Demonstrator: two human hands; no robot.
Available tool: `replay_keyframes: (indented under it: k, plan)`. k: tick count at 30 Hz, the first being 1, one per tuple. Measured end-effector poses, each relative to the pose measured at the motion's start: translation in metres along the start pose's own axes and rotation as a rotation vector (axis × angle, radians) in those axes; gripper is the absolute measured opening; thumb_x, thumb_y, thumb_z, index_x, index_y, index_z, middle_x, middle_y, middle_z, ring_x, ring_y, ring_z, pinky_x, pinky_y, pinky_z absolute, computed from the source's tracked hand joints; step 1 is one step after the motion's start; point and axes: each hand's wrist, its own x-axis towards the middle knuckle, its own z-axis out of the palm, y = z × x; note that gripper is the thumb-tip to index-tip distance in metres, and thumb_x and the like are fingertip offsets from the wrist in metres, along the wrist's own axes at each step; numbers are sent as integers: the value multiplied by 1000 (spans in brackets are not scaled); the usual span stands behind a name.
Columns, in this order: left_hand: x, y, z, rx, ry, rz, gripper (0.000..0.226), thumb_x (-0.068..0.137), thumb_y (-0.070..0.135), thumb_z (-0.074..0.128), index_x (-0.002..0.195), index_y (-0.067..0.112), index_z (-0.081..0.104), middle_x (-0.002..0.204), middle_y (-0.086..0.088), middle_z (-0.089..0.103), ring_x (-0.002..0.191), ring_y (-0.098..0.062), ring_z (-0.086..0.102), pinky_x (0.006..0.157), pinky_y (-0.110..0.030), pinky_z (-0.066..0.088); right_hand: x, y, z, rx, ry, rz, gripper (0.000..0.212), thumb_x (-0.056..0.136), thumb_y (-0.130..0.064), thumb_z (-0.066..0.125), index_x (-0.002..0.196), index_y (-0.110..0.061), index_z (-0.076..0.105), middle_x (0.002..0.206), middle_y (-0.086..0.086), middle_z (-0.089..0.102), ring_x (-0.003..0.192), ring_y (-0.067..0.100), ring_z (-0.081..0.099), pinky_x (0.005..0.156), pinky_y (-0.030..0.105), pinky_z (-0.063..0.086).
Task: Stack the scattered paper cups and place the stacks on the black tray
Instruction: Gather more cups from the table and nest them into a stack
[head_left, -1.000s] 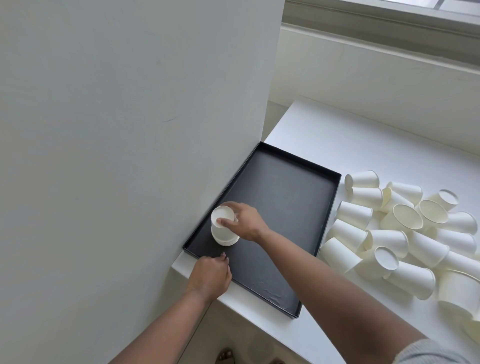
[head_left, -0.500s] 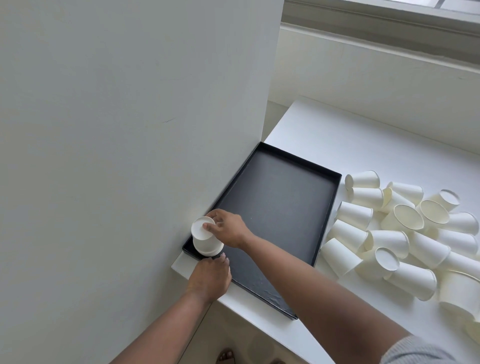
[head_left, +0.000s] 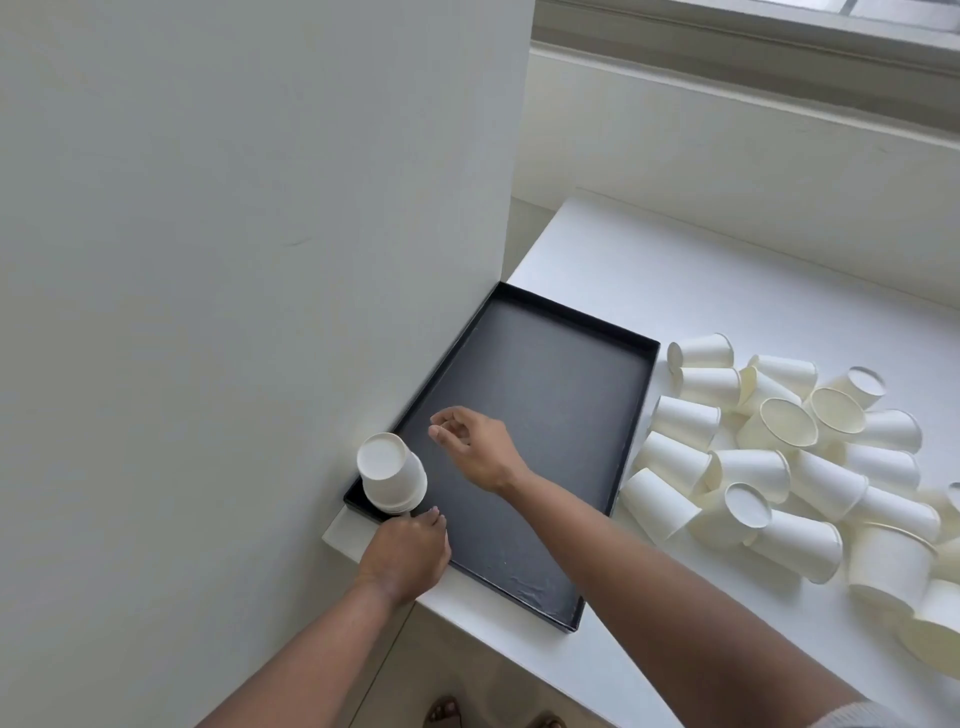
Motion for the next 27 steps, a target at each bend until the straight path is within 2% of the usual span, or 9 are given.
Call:
replay_keyframes:
  k: [2, 4, 9, 13, 17, 19, 21, 23, 27]
  plan:
    - [7, 7, -3, -27, 79, 17, 21, 46, 25, 85, 54, 13, 70, 59, 2, 71, 40, -12, 61, 37, -15, 46, -9, 13, -18, -69, 90, -35, 22, 91, -20, 55, 109, -11, 63, 104, 7, 68, 100, 19, 62, 87, 24, 45]
    - [13, 13, -6, -31, 167, 54, 12, 56, 23, 78, 61, 13, 73, 65, 1, 73, 51, -13, 66, 48, -19, 54, -18, 26, -40, -185, 153, -88, 20, 89, -13, 54, 106, -11, 65, 104, 6, 69, 99, 20, 63, 87, 25, 45]
    - [35, 34, -17, -113, 213, 52, 42, 52, 19, 86, 91, 8, 75, 91, -7, 75, 84, -22, 72, 72, -38, 59, -46, 61, -105, -730, -59, -104, 44, 79, -6, 48, 121, -19, 54, 124, 4, 55, 117, 23, 48, 95, 33, 43]
    - [52, 54, -26, -135, 221, 98, 53, 53, 18, 86, 102, 6, 72, 95, -7, 75, 90, -23, 71, 75, -41, 59, -78, 92, -138, -1043, -105, -34, 53, 71, -5, 57, 120, -19, 43, 121, 6, 44, 116, 26, 38, 92, 36, 34]
    - [63, 70, -28, -206, 242, 135, 57, 59, 16, 83, 113, 5, 66, 100, -8, 73, 98, -27, 69, 81, -45, 56, -99, 115, -146, -1159, -158, -3, 60, 69, -2, 60, 122, -18, 38, 123, 8, 40, 116, 28, 36, 92, 39, 33]
    - [70, 84, -27, -245, 230, 156, 54, 74, 16, 72, 125, 5, 57, 115, -10, 68, 114, -28, 61, 97, -46, 47, -109, 128, -149, -1147, -169, -31, 64, 69, 1, 61, 125, -18, 37, 126, 9, 38, 116, 28, 37, 91, 38, 33]
    - [77, 95, -25, -254, 173, 169, 54, 89, 21, 51, 140, 10, 38, 137, -7, 52, 135, -23, 40, 114, -40, 26, -116, 138, -149, -1115, -150, -61, 66, 71, 5, 58, 128, -19, 36, 128, 9, 36, 114, 28, 37, 89, 38, 34]
    - [84, 103, -20, -253, 147, 184, 55, 94, 27, 37, 147, 16, 23, 147, -1, 39, 142, -16, 24, 118, -33, 11, -120, 144, -148, -1091, -97, -105, 59, 76, 9, 50, 128, -18, 38, 128, 10, 37, 112, 28, 39, 87, 38, 35]
    - [91, 118, -18, -332, 93, 283, 63, 94, 40, 42, 148, 20, 16, 151, 1, 32, 144, -14, 20, 118, -27, 6, -128, 151, -146, -1083, -73, -194, 34, 89, 2, 34, 119, -9, 46, 121, 15, 47, 106, 30, 45, 82, 41, 39]
